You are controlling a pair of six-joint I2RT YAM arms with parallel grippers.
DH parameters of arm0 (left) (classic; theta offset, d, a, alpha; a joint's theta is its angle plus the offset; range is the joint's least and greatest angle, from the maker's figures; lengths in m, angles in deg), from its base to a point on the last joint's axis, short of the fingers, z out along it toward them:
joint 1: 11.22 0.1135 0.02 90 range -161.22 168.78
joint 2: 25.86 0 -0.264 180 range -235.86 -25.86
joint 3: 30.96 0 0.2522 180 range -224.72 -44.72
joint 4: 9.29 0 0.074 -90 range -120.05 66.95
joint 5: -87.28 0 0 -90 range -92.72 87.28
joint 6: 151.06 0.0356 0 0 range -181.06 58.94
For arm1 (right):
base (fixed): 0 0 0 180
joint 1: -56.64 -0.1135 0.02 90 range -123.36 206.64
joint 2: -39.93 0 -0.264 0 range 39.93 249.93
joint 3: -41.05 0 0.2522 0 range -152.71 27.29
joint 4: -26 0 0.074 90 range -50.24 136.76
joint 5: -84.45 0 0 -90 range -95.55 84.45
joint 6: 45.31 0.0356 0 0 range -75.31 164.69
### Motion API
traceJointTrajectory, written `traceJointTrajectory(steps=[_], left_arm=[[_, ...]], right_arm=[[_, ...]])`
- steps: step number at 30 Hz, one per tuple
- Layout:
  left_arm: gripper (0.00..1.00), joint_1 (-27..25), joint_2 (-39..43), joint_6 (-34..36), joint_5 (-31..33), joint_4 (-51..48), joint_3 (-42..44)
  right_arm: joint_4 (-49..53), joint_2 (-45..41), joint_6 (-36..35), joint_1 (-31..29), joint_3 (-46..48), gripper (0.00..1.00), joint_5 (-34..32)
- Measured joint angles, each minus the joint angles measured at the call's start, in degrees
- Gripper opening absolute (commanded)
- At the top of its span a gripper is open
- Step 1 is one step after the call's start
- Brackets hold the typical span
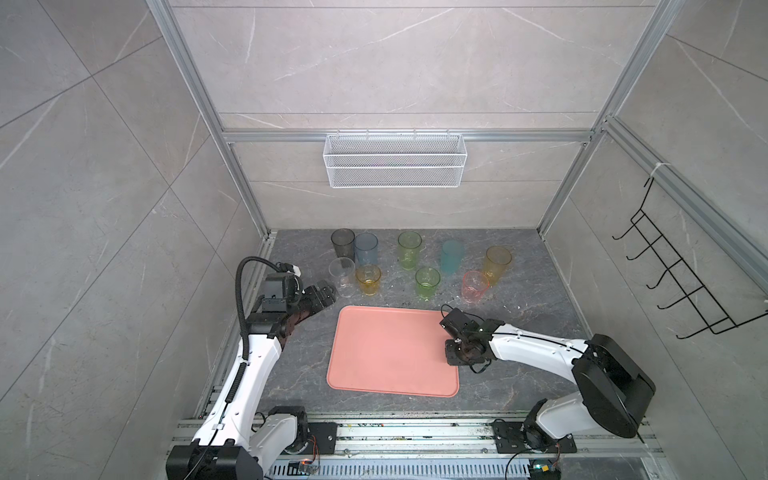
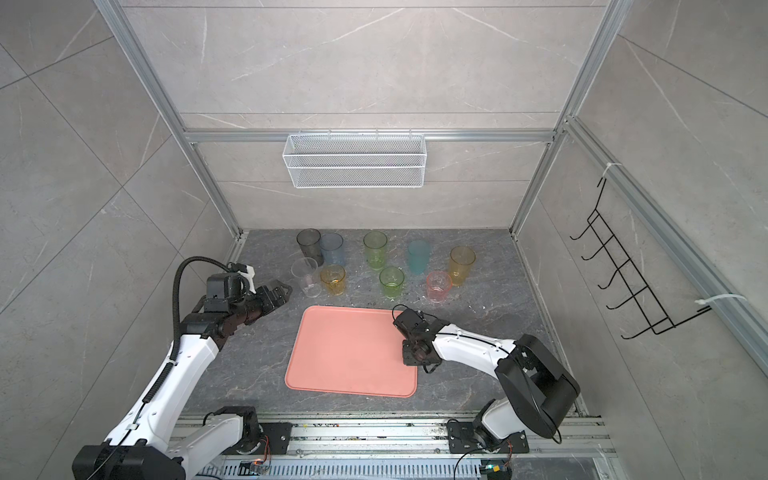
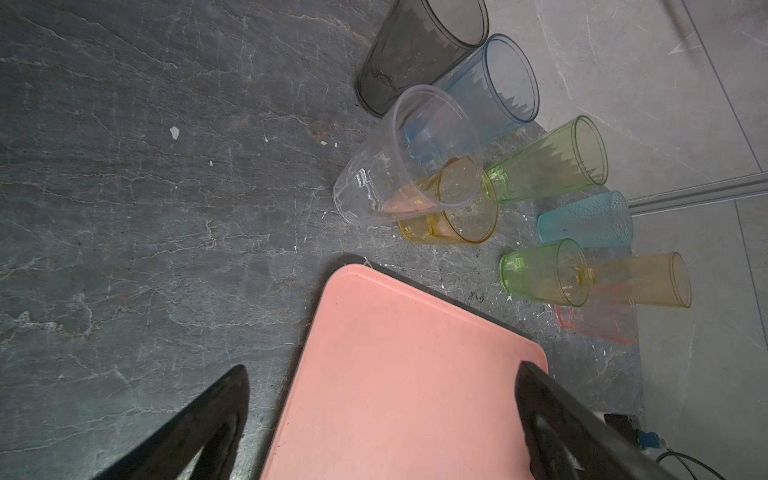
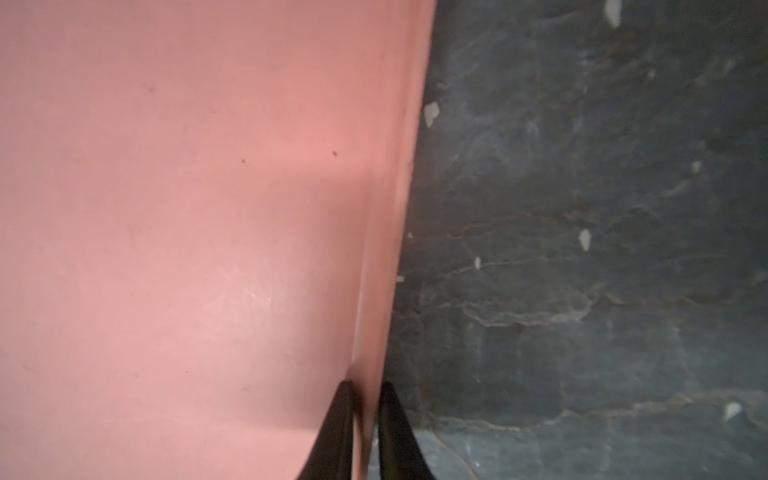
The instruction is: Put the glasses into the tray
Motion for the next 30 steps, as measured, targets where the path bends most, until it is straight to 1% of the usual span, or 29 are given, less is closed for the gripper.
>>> traceJointTrajectory(steps=[2, 5, 9, 11, 12, 22, 30], left_arm=[[1.0, 0.0, 0.0, 0.0, 0.0, 0.0, 0.0], [1.0, 0.0, 0.0, 0.0, 0.0, 0.0, 0.1], [1.0, 0.0, 0.0, 0.0, 0.0, 0.0, 0.2], [1.0, 0.0, 0.0, 0.0, 0.0, 0.0, 0.2], [1.0, 0.0, 0.0, 0.0, 0.0, 0.0, 0.2], [1.0, 0.0, 0.0, 0.0, 0.0, 0.0, 0.2], [1.0, 0.0, 0.0, 0.1, 0.0, 0.0, 0.2]], right_arm=[[-0.1, 0.0, -0.4, 0.0, 0.0, 0.12, -0.1], [-0.2, -0.3, -1.0, 0.0, 0.2, 0.08, -0.2], [-0.3, -0.6, -1.7, 0.2, 0.4, 0.06, 0.0], [-0.3, -0.7, -2.1, 0.4, 0.4, 0.01, 0.1], [-0.3, -0.7, -2.5, 0.6, 0.4, 0.0, 0.1], [0.0, -0.8, -4.6, 3.0, 0.3, 0.0, 0.5], [4.2, -0.7, -5.6, 4.0, -0.8, 0.0, -0.9]])
